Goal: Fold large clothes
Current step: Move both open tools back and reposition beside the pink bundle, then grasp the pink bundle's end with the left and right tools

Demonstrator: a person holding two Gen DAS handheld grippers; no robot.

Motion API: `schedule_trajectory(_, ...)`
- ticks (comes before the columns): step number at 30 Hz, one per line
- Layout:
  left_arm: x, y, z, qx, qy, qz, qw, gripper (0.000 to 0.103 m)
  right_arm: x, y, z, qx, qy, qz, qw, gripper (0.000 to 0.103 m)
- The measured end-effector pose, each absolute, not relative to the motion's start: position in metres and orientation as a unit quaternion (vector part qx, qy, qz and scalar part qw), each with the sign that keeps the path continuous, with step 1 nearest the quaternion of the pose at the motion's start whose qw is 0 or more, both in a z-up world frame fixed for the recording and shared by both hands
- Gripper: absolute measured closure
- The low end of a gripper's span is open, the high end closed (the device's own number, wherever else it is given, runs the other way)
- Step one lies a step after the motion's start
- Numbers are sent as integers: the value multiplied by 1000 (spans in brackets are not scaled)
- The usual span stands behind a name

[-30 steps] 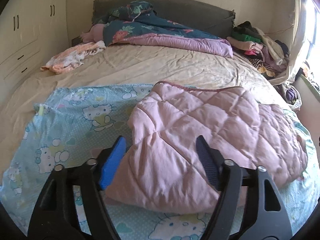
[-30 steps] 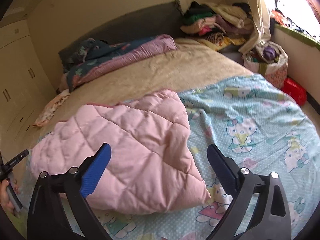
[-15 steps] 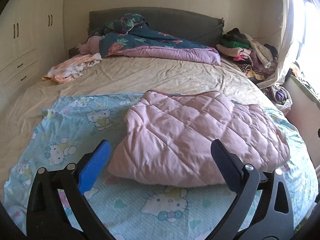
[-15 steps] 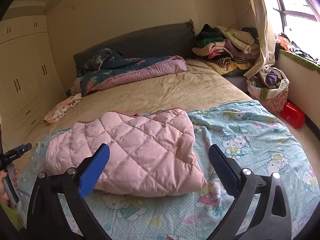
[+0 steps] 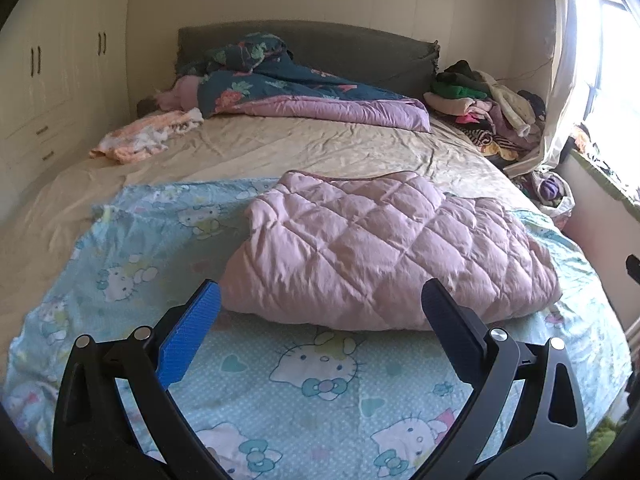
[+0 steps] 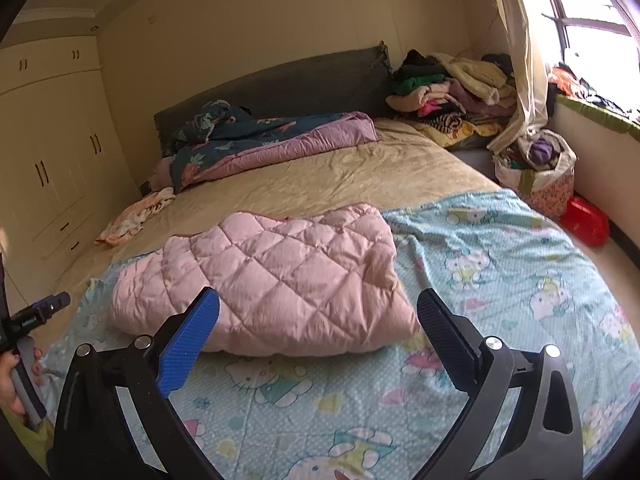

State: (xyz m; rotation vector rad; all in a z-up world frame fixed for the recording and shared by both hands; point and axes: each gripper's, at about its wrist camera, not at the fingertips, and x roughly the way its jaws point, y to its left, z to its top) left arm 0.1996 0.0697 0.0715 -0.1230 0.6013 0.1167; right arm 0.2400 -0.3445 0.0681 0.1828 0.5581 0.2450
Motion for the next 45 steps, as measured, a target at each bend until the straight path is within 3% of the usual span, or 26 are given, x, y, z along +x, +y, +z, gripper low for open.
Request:
schedule_trajectory(28, 188, 63, -5, -100, 367, 57, 923, 9, 233, -343, -5, 122, 349, 78, 926, 4)
schedule_trajectory(38, 244, 100, -39, -266, 406, 22, 874, 9, 279, -339, -39, 172, 399, 69, 898, 4)
schedule_trajectory(45, 287, 117, -47, -310, 396, 45, 863, 9, 320, -340, -56, 216, 419, 51, 880, 4)
